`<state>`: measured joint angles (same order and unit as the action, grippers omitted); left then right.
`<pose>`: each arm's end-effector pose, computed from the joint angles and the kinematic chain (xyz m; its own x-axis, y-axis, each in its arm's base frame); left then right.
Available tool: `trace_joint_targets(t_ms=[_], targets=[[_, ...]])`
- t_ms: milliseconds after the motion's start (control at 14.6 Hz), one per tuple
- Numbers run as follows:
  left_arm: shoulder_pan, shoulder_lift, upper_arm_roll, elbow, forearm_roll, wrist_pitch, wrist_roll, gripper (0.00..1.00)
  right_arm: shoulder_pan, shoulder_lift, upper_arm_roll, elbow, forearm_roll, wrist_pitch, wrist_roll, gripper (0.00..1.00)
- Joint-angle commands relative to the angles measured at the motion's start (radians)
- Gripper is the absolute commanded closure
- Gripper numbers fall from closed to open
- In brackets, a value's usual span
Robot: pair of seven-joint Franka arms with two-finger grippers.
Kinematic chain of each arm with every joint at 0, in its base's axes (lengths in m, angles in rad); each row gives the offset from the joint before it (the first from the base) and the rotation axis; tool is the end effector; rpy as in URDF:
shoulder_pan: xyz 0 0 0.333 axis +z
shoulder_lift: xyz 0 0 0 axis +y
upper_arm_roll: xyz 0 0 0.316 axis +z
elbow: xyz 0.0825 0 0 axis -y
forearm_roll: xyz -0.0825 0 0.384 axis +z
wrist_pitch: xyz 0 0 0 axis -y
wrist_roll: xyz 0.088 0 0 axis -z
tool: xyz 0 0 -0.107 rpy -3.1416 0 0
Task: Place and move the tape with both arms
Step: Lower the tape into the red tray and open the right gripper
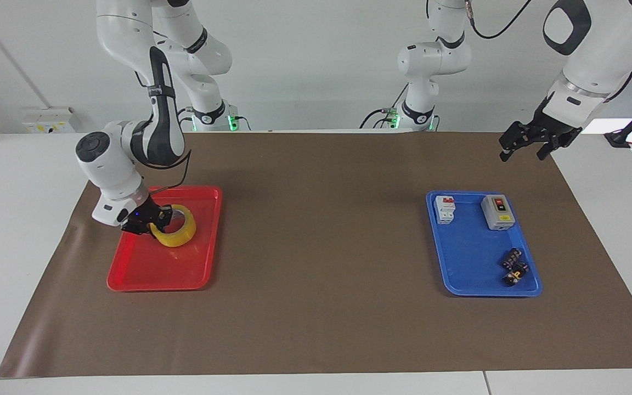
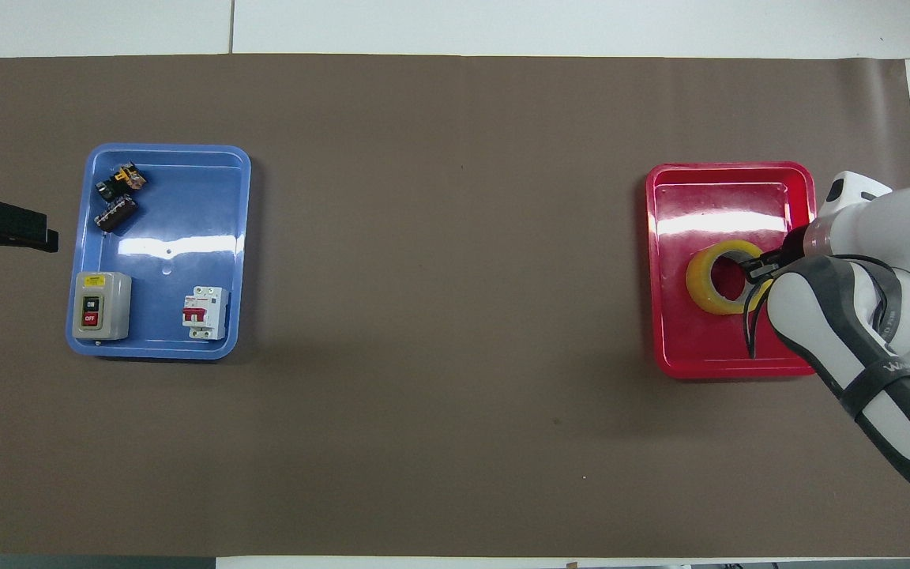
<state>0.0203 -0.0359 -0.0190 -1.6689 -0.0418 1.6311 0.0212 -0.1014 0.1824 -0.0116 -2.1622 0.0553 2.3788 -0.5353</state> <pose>0.5473 -0.0037 0.6031 0.9998 -0.0173 -0.0011 -0.0173 -0.9990 0.0411 0.5589 -0.0628 0.3155 0.9265 0.3731 0.0479 0.3742 -0.9272 -0.0151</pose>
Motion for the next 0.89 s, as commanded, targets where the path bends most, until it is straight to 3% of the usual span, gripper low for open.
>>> trace_joint_targets(t_ms=[0,206,412,550,824], targets=[[0.001,0.001,-0.002,0.015,-0.01,-0.02,0.008,0.0,-0.011,-0.031,0.009,-0.031,-0.006,0.031,-0.009,0.0],[0.001,0.001,-0.002,0.015,-0.01,-0.02,0.008,0.0,-0.003,-0.037,0.009,0.001,-0.006,0.014,0.056,0.0],[0.001,0.001,-0.002,0.015,-0.01,-0.02,0.008,0.0,0.061,-0.064,0.007,0.071,-0.008,-0.049,0.269,0.0],[0.0,0.001,-0.002,0.015,-0.01,-0.02,0.008,0.0,0.095,-0.081,0.005,0.105,-0.079,-0.064,0.423,0.0],[0.001,-0.001,-0.005,0.015,-0.01,-0.019,0.006,0.0,0.167,-0.08,0.018,0.304,-0.135,-0.313,0.668,0.0]])
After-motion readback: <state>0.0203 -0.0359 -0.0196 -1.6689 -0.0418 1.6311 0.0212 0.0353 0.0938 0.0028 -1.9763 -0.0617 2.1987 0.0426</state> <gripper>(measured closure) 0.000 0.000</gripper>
